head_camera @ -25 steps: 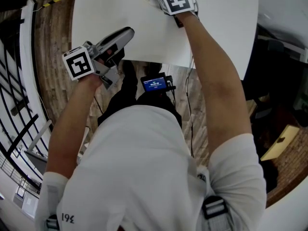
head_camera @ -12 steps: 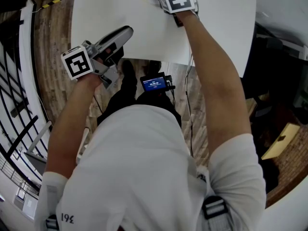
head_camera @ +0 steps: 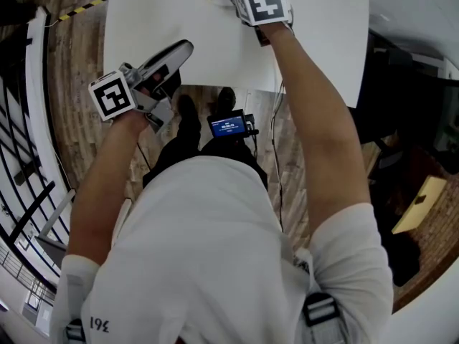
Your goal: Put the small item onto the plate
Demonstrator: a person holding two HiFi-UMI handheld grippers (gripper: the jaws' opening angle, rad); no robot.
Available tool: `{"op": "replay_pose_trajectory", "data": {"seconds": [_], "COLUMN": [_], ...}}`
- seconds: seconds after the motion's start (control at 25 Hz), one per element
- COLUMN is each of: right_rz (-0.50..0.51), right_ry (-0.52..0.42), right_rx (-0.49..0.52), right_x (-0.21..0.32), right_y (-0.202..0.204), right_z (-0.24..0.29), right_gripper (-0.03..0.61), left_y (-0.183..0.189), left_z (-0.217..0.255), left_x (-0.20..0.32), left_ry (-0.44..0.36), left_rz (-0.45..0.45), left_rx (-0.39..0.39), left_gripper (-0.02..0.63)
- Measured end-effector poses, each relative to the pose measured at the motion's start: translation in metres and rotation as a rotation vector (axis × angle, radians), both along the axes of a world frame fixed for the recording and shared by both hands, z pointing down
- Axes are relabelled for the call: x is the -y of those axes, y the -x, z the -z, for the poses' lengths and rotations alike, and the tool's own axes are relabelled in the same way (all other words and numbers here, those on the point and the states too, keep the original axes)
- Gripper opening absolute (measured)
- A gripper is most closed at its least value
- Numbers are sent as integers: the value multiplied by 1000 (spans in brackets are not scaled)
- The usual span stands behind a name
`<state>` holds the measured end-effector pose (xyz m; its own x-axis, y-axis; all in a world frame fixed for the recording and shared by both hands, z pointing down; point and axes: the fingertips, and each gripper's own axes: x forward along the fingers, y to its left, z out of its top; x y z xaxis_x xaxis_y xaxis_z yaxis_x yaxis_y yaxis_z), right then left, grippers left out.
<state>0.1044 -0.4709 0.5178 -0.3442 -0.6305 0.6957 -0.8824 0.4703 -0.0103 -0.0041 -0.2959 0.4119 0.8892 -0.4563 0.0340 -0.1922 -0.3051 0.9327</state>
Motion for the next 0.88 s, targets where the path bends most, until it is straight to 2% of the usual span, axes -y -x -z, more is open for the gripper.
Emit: {"op": "replay_pose_trajectory", "data": {"seconds": [0.12,0.16,0.48,0.72,0.88], "right_rz": [-3,-6,-14,-39,-73], "right_ry": [-15,-20,-38,-68,-81], "right_rx": [21,29,40,32,72], "right_x": [-19,-23,-49,-63,-68], "right_y": [-2,-2,2,2,-2], "right_z": [15,19,40,63,79], "right_gripper": [315,283,167,2,2], "left_y": [-3,-4,4,12,12], "left_z": [12,14,39,60,73], "left_x": [-13,-15,-23,-32,-32], "left_ry": [-21,-27,-83,-127,-145], "left_rz": [1,2,8,-1,3], "left_rx": [-16,-20,-56,-73,-91], "left_gripper": [97,97,97,97,95]}}
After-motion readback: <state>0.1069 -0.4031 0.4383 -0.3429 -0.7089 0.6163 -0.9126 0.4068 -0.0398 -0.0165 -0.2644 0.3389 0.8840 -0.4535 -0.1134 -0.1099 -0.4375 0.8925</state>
